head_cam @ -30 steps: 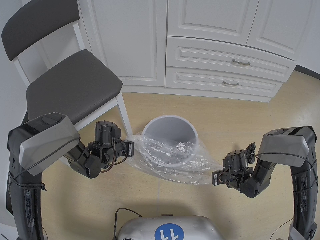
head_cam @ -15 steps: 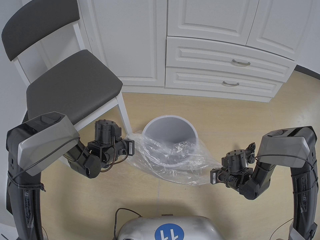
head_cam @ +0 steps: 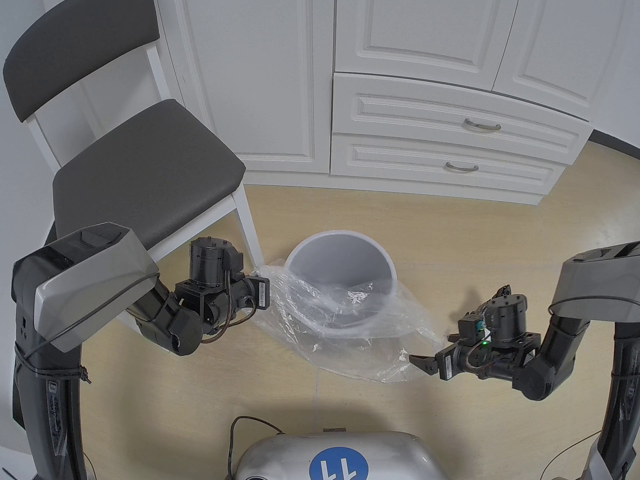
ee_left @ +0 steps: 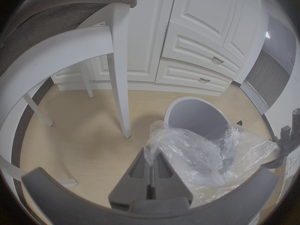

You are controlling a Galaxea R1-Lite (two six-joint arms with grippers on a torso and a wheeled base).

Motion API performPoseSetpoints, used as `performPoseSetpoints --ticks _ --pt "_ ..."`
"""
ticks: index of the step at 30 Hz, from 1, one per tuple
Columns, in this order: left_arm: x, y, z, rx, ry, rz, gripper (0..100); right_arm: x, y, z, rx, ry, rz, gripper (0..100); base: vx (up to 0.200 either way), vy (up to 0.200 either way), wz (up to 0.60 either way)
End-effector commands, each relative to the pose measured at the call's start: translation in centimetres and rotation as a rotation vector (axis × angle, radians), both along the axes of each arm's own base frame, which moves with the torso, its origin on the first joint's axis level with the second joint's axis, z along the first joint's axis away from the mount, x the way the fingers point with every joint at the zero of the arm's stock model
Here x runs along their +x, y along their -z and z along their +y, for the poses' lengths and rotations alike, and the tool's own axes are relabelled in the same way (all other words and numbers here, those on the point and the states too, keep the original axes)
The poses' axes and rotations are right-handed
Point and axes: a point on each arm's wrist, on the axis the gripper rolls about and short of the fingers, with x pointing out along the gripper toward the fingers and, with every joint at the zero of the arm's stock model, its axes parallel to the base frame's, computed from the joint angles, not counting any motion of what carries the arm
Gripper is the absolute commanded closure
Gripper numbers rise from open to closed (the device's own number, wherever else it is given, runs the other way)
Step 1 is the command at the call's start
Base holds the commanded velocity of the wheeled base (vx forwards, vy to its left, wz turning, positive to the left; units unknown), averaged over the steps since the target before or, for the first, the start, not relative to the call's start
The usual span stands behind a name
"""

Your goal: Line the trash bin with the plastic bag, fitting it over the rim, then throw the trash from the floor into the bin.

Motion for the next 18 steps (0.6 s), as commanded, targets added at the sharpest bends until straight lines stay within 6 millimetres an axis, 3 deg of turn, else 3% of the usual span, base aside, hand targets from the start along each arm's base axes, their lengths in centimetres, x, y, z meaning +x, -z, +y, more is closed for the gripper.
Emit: performPoseSetpoints --ticks 1,2,8,18 --pt "0.2 -0.2 0.1 -0.005 -0.005 -0.008 100 -1.3 -2.9 -5.3 0.063 -0.073 -0.078 0 0.0 0.0 0.0" --pt "0.3 -0.2 0.1 -0.006 -0.005 -0.01 100 -1.4 -2.8 -6.6 0.102 -0.106 -0.097 0 0.0 0.0 0.0" --pt "1.0 -0.1 0.0 -0.027 -0.045 -0.012 100 -1.4 -1.7 -8.3 0.182 -0.182 -0.117 0 0.0 0.0 0.0" --pt "1.6 0.6 0.7 0.001 -0.089 0.018 100 -1.4 -0.9 -9.2 0.219 -0.216 -0.141 0 0.0 0.0 0.0"
